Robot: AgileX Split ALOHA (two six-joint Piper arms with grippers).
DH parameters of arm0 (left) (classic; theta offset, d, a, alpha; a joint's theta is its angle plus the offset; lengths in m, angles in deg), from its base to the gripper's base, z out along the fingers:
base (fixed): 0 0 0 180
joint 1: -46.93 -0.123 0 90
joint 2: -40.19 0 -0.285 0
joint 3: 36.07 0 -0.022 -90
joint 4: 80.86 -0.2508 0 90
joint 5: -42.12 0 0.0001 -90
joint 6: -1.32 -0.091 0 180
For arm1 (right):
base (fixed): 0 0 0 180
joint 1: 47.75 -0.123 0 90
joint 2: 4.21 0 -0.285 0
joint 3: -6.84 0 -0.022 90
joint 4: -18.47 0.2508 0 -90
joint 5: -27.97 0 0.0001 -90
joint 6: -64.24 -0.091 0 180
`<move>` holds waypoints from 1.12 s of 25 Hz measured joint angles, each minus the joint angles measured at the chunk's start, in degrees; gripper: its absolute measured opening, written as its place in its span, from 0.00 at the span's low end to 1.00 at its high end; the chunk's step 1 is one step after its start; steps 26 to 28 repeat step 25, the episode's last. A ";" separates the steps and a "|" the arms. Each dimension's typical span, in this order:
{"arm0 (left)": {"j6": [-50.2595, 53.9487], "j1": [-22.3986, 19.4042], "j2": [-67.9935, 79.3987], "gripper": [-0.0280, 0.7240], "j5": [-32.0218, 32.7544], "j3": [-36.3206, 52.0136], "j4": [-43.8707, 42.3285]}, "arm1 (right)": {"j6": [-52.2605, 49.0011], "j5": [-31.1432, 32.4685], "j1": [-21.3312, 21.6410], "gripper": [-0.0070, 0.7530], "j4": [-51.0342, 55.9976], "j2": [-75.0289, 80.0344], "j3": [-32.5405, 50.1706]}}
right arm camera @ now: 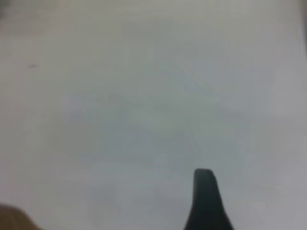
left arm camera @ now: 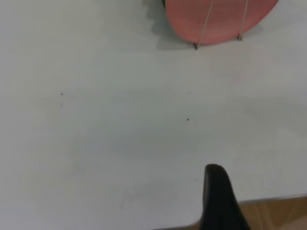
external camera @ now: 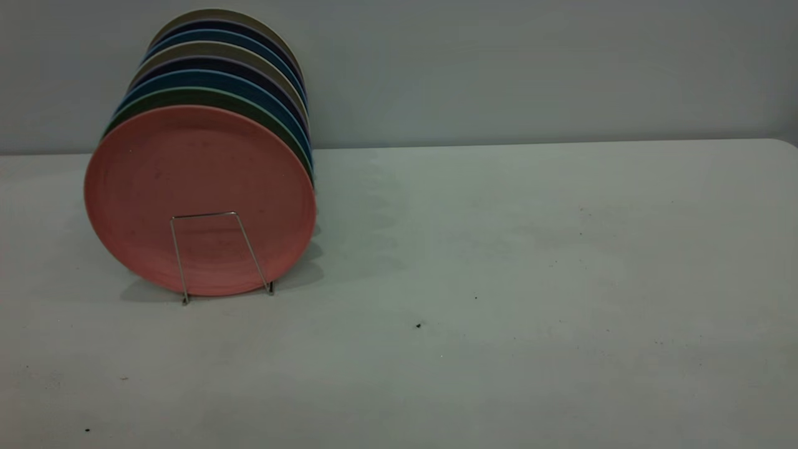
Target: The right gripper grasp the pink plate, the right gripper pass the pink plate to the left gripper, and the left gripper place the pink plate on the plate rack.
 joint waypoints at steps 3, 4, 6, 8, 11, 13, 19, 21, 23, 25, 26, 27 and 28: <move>0.00 0.00 -0.22 0.66 0.00 0.00 0.00 | 0.00 0.00 3.37 0.71 0.07 0.00 0.00; 0.00 0.00 -0.22 0.66 0.00 0.00 0.00 | 0.00 0.00 4.18 0.71 0.09 -0.02 0.00; 0.00 0.00 -0.22 0.66 0.00 0.00 0.00 | 0.00 0.00 4.94 0.71 0.14 -0.06 0.00; 0.00 0.00 -0.22 0.66 0.00 0.00 0.00 | 0.00 0.00 5.05 0.71 0.20 -0.06 0.00; 0.00 0.00 -0.22 0.66 0.00 0.00 0.00 | 0.00 0.00 5.05 0.71 0.20 -0.06 0.00; 0.00 0.00 -0.22 0.66 0.00 0.00 0.00 | 0.00 0.00 5.05 0.71 0.20 -0.06 0.00; 0.00 0.00 -0.22 0.66 0.00 0.00 0.00 | 0.00 0.00 5.05 0.71 0.20 -0.06 0.02; 0.01 0.00 -0.22 0.66 0.00 0.00 0.00 | 0.00 0.00 5.05 0.71 0.20 -0.06 0.02; 0.01 0.00 -0.22 0.66 0.00 0.00 0.00 | 0.00 0.00 5.05 0.71 0.20 -0.06 0.02; 0.01 0.00 -0.22 0.66 0.00 0.00 0.00 | 0.00 0.00 5.05 0.71 0.20 -0.06 0.02; 0.01 0.00 -0.22 0.66 0.00 0.00 0.00 | 0.00 0.00 5.05 0.71 0.20 -0.06 0.02; 0.01 0.00 -0.22 0.66 0.00 0.00 0.00 | 0.00 0.00 5.05 0.71 0.20 -0.06 0.02; 0.01 0.00 -0.22 0.66 0.00 0.00 0.00 | 0.00 0.00 5.05 0.71 0.20 -0.06 0.02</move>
